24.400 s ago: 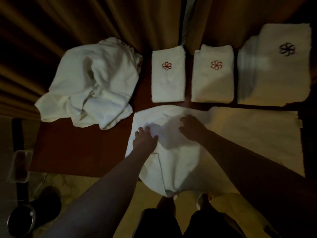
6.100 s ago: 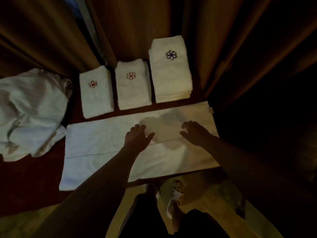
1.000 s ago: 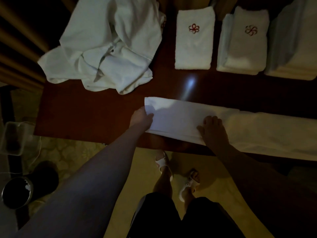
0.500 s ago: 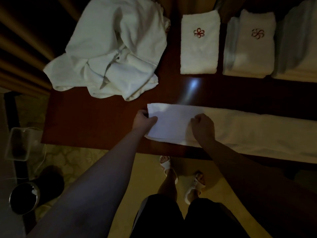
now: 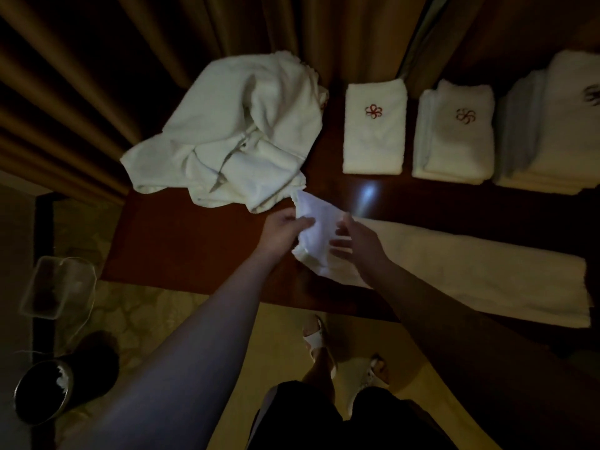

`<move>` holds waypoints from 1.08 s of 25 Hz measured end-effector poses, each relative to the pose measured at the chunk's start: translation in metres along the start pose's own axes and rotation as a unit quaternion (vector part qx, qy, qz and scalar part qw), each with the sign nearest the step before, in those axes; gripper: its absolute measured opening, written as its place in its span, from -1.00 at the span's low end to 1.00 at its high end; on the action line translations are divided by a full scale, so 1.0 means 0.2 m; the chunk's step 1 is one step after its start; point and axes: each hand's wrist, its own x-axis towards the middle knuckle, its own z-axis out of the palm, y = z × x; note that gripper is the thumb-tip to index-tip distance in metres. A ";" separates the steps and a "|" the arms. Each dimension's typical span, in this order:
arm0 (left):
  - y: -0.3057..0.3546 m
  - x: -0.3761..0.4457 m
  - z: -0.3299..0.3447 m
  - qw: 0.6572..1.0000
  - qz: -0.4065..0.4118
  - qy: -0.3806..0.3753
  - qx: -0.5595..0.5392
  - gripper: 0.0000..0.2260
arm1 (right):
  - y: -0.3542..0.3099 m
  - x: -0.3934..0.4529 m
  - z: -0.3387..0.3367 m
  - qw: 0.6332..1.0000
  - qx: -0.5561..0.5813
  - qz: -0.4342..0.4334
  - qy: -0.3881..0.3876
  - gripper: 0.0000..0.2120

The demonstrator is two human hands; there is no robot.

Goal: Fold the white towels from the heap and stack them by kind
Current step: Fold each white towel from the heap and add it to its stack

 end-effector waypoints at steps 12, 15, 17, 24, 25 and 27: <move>0.09 -0.17 0.68 0.992 0.053 -0.093 0.068 -0.65 | -0.05 -0.23 -0.59 0.983 0.071 -0.014 0.170 -0.50; -0.02 -0.08 0.71 0.981 0.041 -0.050 0.180 -0.81 | -0.05 -0.27 -0.74 0.979 0.036 -0.037 0.198 -0.50; -0.09 -0.03 0.72 0.962 0.000 -0.045 0.268 -0.75 | -0.04 -0.27 -0.82 0.974 -0.032 -0.059 0.215 -0.54; -0.27 -0.01 0.79 0.942 -0.071 -0.050 0.325 -0.51 | 0.11 -0.07 -1.01 0.934 -0.263 -0.028 0.241 -0.60; -0.28 0.00 0.80 0.944 -0.071 -0.043 0.319 -0.51 | 0.13 -0.03 -1.04 0.929 -0.270 -0.022 0.251 -0.61; -0.28 0.02 0.82 0.950 -0.076 -0.027 0.302 -0.53 | 0.15 0.02 -1.08 0.929 -0.259 0.002 0.263 -0.68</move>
